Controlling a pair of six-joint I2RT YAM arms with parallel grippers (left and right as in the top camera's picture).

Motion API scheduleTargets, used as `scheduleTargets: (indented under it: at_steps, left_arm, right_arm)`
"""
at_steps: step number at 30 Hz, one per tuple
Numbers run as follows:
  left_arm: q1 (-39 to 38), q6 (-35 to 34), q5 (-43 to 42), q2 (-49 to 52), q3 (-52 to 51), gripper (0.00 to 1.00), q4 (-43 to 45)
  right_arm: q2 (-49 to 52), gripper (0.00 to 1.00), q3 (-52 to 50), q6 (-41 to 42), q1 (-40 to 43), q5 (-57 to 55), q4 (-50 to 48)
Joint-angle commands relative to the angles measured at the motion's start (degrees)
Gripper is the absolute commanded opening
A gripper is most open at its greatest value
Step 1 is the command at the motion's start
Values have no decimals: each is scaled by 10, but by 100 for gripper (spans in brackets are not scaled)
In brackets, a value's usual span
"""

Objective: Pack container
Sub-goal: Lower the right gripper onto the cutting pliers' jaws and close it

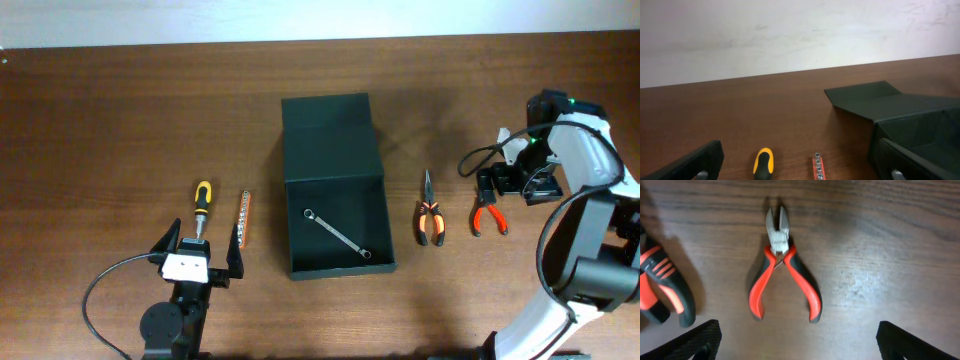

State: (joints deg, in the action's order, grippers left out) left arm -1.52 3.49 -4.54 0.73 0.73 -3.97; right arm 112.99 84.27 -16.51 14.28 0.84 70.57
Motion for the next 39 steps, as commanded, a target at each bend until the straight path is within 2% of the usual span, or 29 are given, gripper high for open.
scheduleTargets:
  at_steps: [1,6,11,39]
  left_arm:
    - [3,7,-4,-4,-2,99,-2]
    - [3,7,-4,-4,-2,99,-2]
    - [3,7,-4,-4,-2,99,-2]
    - [3,7,-4,-4,-2,99,-2]
  right_arm:
    - [14,99,-5,10,-5,-8,-8]
    - [17,99,-5,10,-5,-2,-28]
    - [18,99,-8,10,-5,55,-73]
    - [18,99,-102,7,-4,47,-134]
